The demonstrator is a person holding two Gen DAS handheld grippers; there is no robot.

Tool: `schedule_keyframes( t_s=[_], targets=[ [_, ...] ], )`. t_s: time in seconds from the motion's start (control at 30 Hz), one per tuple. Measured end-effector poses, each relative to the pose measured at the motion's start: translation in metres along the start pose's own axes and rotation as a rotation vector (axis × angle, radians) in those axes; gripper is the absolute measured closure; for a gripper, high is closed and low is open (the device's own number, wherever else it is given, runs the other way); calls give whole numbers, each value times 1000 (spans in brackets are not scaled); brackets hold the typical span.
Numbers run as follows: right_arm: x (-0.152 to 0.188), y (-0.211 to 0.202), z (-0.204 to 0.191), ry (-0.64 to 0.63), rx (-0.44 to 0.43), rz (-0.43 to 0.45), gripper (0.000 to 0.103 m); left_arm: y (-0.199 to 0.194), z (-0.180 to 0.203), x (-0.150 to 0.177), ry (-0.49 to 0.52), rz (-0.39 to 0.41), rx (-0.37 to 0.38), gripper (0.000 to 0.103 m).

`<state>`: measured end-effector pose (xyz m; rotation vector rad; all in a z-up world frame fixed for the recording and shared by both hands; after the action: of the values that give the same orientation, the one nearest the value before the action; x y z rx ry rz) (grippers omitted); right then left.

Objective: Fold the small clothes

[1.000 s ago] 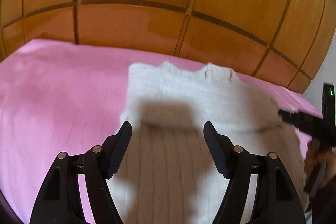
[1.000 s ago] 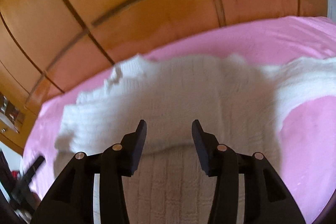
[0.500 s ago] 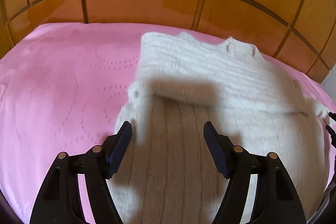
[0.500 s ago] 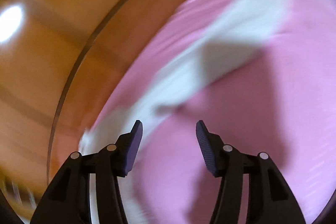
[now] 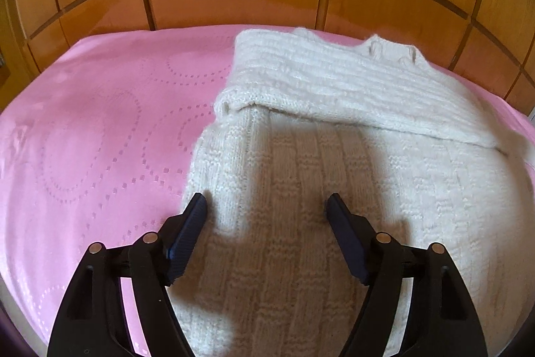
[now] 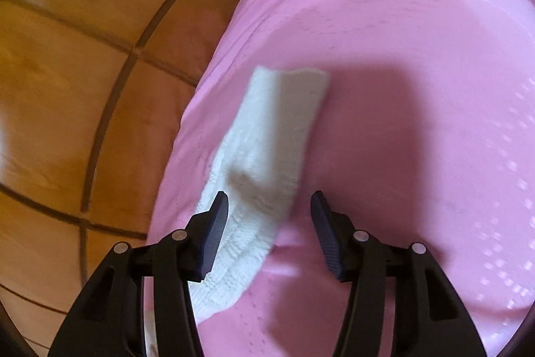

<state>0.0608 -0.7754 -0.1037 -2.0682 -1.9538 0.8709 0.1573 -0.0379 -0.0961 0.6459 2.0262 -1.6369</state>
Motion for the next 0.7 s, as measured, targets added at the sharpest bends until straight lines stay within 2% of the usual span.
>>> schedule_keyframes(
  t_s=[0.03,0.07,0.1,0.17,0.3,0.43,0.57,0.7],
  targets=[
    [5,9,-4,-16,2,-19,70,0,0,0,-3,-2,-3,28],
    [2,8,-8,-44,12,-45,89,1,1,0,-5,-2,-3,28],
    [1,7,-11,-73,21,-57,96,1,0,0,-6,-2,-2,28],
    [0,1,-29,-139,24,-58,96,1,-1,1,-11,-1,5,28],
    [-1,-24,-90,-237,-68,-35,97,2,-3,2,-18,3,16,28],
    [28,-31,-163,-410,-139,-82,97,1,-6,4,-33,4,37,28],
    [90,-11,-233,-560,-202,-184,97,-1,-8,6,-37,7,58,28],
    [186,18,-295,-705,-281,-324,97,-2,-9,6,-47,7,79,28]
  ],
)
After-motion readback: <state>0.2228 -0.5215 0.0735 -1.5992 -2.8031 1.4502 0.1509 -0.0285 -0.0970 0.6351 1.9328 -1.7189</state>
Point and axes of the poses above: each gripper's, at about its wrist camera, not at the fingertips, and y roughly the way its jaws point, z to its right, x to its underside, the point moved 4 cm from there along y, roughly the way its jaws point, and after that the axes turned 15 degrees about -x, right-handed, at the moved point
